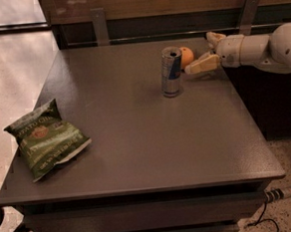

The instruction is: Move orange near green jalapeno chip bag

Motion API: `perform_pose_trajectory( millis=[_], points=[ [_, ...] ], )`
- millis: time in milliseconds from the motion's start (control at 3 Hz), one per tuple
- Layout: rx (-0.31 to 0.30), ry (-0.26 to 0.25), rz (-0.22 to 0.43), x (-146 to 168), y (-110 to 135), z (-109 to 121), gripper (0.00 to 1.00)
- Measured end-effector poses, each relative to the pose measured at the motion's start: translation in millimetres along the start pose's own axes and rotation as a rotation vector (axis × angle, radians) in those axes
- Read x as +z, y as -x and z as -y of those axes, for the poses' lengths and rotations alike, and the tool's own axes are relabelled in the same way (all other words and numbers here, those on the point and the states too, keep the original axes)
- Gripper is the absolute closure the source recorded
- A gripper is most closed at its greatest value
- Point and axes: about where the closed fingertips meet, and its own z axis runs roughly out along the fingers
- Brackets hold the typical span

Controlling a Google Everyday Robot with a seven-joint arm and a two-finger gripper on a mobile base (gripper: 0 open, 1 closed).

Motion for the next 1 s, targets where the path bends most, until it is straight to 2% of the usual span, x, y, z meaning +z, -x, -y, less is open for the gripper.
perform_pose_trajectory(
  millis=[333, 667, 1000],
  points=[
    [0.02, 0.03, 0.046, 12, -5, -13, 0.0],
    [0.032, 0.052, 0.081, 22, -8, -22, 0.18],
    [0.031, 0.057, 0.081, 25, -7, -24, 0.43]
  ],
)
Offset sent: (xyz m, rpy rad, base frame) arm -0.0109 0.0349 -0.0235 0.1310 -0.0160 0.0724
